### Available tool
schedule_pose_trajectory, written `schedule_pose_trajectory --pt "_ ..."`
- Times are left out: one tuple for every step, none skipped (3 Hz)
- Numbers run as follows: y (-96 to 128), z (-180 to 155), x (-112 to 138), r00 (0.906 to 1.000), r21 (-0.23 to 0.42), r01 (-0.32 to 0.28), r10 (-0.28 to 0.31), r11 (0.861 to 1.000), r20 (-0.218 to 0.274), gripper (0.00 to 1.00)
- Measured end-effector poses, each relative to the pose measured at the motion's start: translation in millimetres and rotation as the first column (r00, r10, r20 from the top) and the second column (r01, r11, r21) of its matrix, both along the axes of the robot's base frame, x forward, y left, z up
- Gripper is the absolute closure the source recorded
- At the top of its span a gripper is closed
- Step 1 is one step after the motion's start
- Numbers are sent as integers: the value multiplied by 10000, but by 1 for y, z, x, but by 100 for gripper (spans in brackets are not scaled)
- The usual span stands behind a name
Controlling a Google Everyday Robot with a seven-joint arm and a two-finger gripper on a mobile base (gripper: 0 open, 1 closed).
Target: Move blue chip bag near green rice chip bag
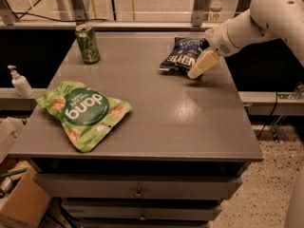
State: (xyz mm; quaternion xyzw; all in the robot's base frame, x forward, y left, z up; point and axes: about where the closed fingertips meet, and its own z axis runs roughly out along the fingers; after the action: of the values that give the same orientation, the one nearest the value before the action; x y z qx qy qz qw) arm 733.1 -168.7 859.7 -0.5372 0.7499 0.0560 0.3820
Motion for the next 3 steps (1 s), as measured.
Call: schedule_pose_trajectory --pt "2 -10 13 9998 208 198 -197 9996 -60 0" --pt "4 -17 18 9993 382 348 -343 9987 -145 16" --pt "3 -15 19 9989 457 465 -459 9979 -133 40"
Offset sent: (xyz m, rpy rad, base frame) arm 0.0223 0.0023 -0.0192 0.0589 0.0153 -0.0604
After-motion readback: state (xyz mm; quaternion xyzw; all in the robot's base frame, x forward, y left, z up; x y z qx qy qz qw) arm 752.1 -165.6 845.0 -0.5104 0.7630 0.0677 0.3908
